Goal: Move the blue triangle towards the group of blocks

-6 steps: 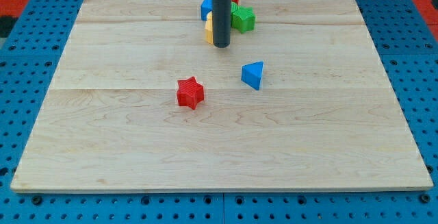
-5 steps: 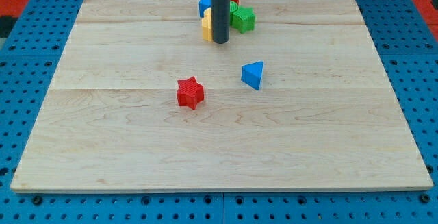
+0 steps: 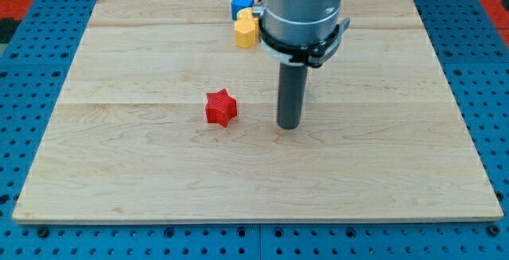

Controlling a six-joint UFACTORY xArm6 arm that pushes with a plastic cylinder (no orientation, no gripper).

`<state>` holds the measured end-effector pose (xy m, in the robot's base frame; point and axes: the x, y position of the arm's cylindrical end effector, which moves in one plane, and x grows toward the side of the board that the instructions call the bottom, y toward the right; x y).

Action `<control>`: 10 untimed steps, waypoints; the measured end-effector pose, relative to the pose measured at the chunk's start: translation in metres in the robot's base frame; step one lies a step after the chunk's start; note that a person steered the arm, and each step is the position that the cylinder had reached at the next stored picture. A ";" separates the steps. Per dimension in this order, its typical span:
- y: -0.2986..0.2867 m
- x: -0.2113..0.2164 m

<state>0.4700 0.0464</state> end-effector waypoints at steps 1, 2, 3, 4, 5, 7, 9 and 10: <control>-0.003 -0.024; -0.004 -0.038; -0.006 -0.048; -0.003 -0.032; 0.026 -0.025; 0.025 -0.049; -0.015 -0.071; -0.015 -0.105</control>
